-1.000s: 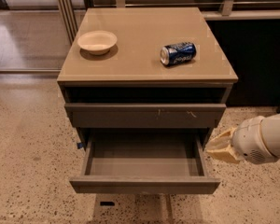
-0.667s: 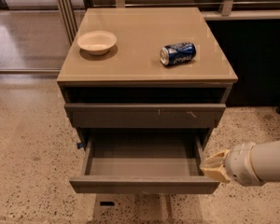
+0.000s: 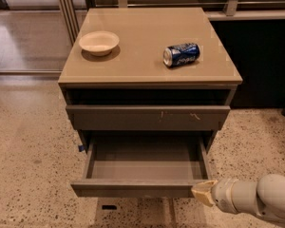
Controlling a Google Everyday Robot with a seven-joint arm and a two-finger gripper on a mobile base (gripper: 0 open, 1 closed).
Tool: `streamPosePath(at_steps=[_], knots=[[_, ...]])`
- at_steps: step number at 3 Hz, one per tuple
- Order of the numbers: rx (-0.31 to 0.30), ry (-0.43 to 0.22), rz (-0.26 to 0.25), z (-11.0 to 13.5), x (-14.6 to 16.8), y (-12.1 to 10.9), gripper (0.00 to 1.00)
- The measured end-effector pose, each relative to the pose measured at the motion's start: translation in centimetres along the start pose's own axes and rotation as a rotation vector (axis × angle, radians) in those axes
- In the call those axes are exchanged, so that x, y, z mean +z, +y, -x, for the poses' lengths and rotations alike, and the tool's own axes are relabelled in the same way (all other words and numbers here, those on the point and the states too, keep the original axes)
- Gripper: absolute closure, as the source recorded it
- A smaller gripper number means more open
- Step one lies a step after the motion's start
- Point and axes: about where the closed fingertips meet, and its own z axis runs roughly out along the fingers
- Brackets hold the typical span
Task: Close middle drawer
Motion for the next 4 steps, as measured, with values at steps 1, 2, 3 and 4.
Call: streamPosePath(at_steps=[1,2,3,4], knots=[[0.07,-0.023,-0.041,-2.1,3.7,-2.4,1.0],[0.108,-0.021,-0.06,-3.5,6.4,-4.0,1.0],[0.142,-0.002,-0.065,-4.8,8.2,-4.7,1.0],[0.165,0.021,-0.069,-5.9,9.6,-5.3,1.0]])
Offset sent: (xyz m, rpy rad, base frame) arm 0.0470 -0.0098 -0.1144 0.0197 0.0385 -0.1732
